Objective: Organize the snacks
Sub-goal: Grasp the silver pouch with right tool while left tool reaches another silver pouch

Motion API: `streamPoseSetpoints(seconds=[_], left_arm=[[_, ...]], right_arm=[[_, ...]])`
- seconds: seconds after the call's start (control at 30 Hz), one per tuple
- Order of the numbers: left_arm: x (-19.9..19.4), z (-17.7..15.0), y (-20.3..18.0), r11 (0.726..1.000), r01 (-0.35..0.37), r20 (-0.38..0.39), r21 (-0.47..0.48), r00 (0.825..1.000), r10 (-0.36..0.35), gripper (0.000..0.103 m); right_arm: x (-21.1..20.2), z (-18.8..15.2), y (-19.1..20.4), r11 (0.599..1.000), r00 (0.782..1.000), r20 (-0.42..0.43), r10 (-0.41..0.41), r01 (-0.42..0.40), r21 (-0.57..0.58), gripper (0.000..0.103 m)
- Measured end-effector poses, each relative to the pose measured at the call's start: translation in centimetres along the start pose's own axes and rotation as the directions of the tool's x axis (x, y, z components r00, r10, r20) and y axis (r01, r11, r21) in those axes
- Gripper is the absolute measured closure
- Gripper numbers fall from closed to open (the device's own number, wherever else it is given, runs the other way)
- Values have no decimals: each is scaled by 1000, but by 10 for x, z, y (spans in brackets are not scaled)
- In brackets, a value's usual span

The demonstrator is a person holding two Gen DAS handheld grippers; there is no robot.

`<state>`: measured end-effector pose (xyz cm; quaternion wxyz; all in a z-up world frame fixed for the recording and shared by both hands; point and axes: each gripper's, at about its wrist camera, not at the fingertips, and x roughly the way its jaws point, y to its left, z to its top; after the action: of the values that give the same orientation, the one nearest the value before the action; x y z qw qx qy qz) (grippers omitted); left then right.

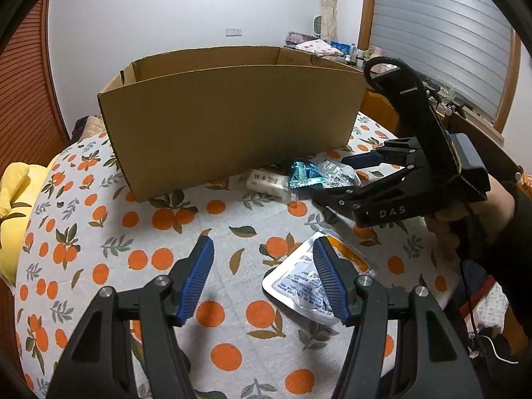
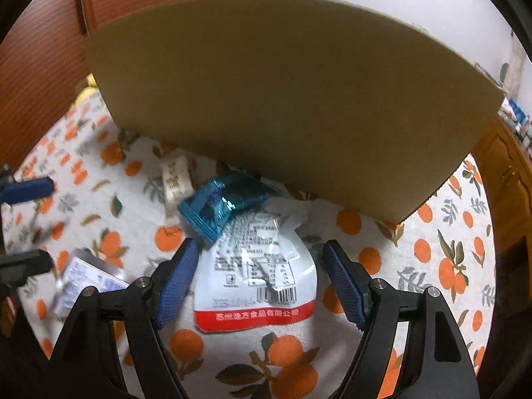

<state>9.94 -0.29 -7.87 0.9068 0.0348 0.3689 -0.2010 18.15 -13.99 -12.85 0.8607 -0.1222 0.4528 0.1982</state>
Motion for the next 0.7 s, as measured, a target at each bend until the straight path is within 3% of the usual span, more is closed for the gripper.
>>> streamPoseSetpoints(seconds=[0.07, 0.1, 0.47, 0.7], left_arm=[[1, 0, 0, 1000, 8, -6, 4, 1000, -8, 41], [1, -1, -1, 1000, 15, -10, 6, 1000, -15, 41], [14, -4, -13, 995, 79, -64, 53, 995, -76, 38], [17, -5, -17, 988, 126, -117, 92, 986, -115, 35]], right_arm=[[-1, -1, -3, 1000, 1000, -6, 10, -10, 8, 29], [-3, -2, -4, 1000, 1000, -4, 13, -13, 9, 37], [-38, -41, -31, 997, 1000, 3, 17, -17, 73, 39], [-48, -59, -44, 994, 999, 28, -26, 23, 104, 38]])
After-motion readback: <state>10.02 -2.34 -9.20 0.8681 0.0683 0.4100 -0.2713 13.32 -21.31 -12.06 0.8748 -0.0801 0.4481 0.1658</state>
